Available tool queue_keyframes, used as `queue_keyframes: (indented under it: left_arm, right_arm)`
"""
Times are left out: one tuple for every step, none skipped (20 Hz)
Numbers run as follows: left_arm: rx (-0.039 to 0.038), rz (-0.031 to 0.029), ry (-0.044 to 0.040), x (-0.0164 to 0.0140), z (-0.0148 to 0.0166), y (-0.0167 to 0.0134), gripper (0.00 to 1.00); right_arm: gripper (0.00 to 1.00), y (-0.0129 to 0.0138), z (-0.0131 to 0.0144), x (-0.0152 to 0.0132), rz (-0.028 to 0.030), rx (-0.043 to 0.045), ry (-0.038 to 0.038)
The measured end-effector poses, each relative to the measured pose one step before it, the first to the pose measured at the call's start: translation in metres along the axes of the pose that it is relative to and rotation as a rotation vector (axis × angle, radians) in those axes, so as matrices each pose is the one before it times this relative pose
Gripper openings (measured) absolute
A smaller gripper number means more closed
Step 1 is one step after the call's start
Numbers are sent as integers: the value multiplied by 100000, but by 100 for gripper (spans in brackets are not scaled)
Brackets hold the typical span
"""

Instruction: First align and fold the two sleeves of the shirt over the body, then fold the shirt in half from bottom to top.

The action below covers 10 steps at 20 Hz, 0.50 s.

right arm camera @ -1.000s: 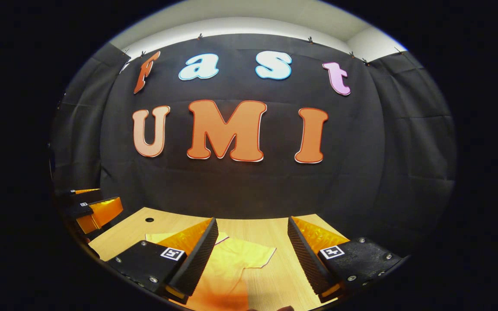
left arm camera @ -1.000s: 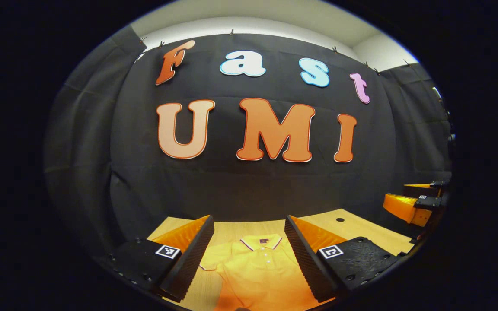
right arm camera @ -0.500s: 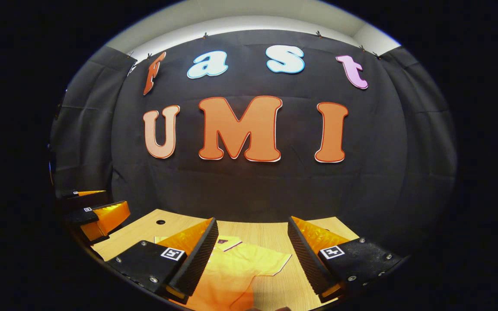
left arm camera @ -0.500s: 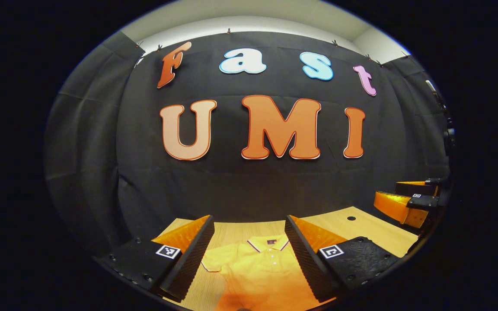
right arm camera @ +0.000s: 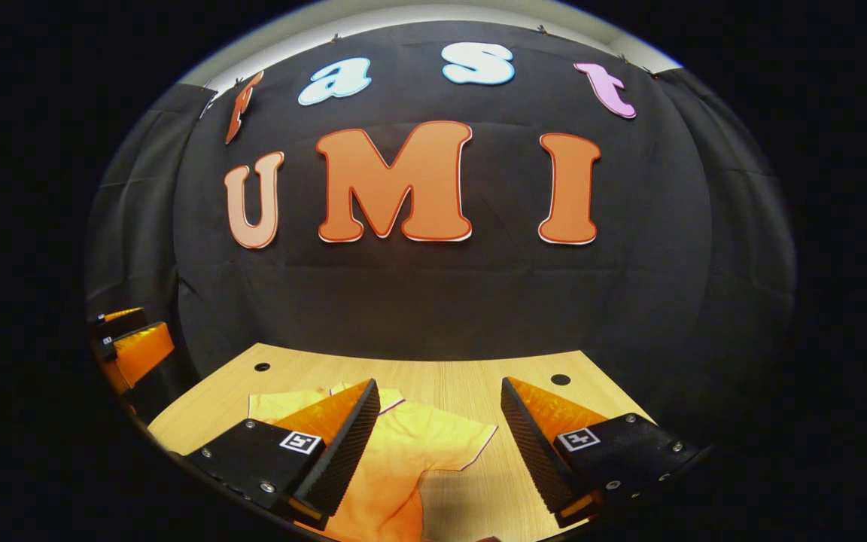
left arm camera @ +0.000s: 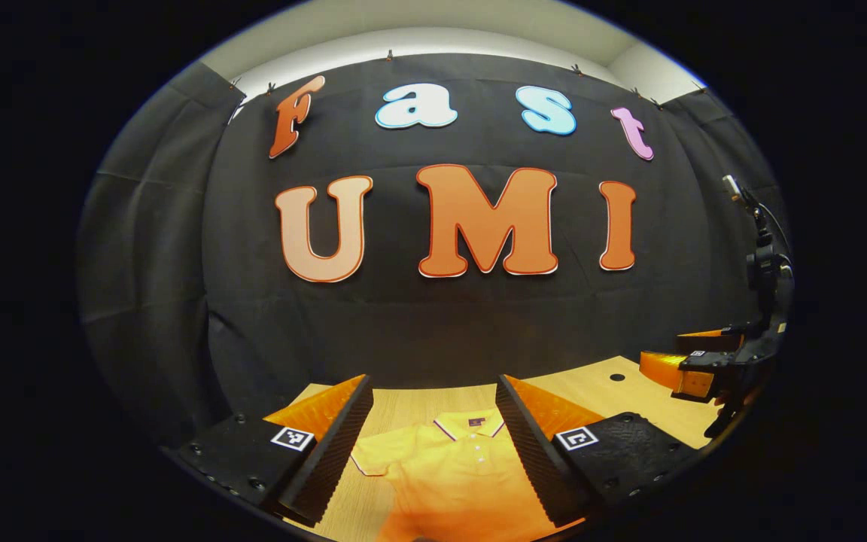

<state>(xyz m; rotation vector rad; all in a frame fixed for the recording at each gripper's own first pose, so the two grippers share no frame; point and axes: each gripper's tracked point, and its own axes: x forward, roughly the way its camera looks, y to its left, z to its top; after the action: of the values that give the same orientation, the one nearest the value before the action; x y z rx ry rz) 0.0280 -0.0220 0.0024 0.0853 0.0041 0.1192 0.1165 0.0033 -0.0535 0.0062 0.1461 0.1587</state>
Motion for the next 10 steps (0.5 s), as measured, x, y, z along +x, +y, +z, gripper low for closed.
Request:
queue_keyframes:
  left_arm:
    - [354,949,19,-103,43,55,100]
    - [242,783,76,27,-108,64,100]
    - [71,501,105,-43,14,35,100]
    - [158,383,276,-103,-119,-135,100]
    - [421,589,400,-78,-162,-72,100]
    - [403,396,327,13,-84,48,100]
    - [383,506,475,-134,-74,-43,100]
    - [196,306,401,-88,-333,-18,100]
    - [382,576,553,-92,-154,13,100]
    - [489,659,457,-367,-117,135,100]
  right_arm:
    - [98,-224,-236,502,46,-317,962]
    - [98,-259,-184,485,187,112,1073]
    - [98,-79,-172,384,529,425,793]
    - [98,95,-153,412,494,278,793]
    - [98,-47,-204,456,514,112,866]
    - [98,-153,-202,457,115,34,1115]
    - [98,-165,-472,458,145,18,1538]
    - [98,-214,-380,480,-53,37,1837]
    - [98,-172,-498,491,100,177,2305]
    - [98,-198,-389,526,212,434,2140]
